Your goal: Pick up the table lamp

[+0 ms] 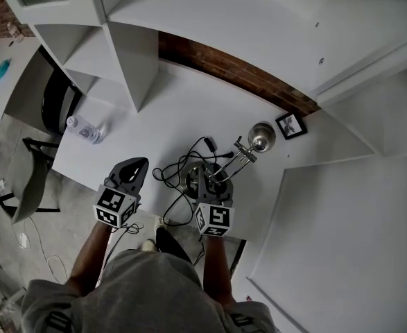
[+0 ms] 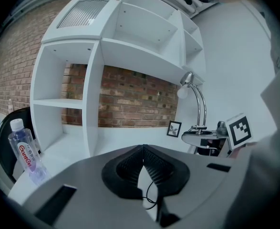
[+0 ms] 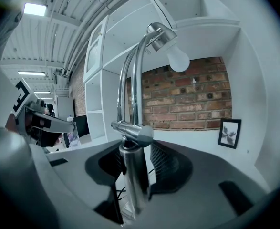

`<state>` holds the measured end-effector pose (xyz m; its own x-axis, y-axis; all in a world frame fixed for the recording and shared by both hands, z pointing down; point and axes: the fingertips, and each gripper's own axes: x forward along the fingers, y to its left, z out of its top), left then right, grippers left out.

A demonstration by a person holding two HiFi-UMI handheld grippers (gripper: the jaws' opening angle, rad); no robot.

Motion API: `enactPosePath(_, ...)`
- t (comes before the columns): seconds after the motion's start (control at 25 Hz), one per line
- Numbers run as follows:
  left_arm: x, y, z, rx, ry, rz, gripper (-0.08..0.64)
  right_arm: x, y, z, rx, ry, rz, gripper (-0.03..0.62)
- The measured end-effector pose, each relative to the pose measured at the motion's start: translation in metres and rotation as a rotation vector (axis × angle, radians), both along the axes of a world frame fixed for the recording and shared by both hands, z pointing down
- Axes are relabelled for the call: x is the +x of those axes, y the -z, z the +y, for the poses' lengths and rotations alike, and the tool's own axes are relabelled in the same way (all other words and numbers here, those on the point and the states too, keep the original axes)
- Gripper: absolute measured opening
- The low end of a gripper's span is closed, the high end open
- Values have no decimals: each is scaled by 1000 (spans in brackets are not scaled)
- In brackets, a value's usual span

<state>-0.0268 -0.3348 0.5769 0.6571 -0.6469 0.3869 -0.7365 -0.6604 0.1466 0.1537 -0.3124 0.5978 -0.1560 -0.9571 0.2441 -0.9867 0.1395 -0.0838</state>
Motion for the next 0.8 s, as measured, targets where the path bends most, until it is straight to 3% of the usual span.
enactPosePath(0.4, -2, -2, 2, -7, 10, -1, 5, -2, -1, -1, 10, -9, 54, 101)
enactPosePath(0.8, -6, -7, 4, -13, 15, -4, 5, -4, 1, -1, 44, -4, 91, 86)
